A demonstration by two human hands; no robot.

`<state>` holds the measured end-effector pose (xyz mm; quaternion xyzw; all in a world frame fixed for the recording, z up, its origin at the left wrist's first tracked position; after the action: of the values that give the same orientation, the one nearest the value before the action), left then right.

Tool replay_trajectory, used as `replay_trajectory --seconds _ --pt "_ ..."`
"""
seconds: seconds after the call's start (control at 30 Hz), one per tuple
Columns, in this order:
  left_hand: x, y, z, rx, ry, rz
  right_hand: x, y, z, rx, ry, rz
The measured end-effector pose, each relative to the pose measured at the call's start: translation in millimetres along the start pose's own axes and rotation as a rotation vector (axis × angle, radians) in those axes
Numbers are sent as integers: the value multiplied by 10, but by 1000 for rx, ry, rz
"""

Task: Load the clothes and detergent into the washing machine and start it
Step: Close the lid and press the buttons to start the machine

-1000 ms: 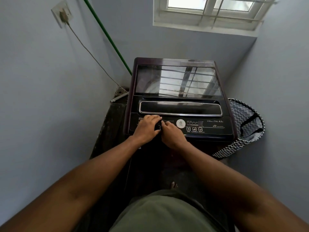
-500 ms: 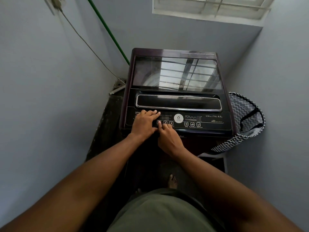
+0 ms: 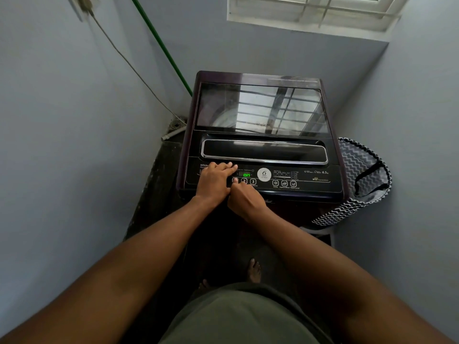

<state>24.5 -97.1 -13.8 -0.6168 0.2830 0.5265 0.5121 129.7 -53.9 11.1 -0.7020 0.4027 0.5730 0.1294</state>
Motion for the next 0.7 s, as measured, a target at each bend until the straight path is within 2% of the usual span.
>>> replay_trajectory --seconds 0.13,0.33,0.7 --pt "-18 -31 -18 -17 27 35 -43 -25 25 15 9 29" --pt "-4 -112 -38 -33 45 130 57 -220 -95 11 -151 -31" --pt "-8 -182 -39 -53 78 126 126 -337 -92 36 -182 -41"
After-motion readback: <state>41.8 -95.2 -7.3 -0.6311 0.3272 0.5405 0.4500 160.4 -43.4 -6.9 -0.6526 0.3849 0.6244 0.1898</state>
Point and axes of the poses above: each hand's wrist, its own z-axis towards the middle knuckle, its own x-axis out of the palm, y = z × x, the point moved 3 cm from there along z, towards the middle knuckle, and after that the axes turned 8 degrees about x, right-handed, at the moved point
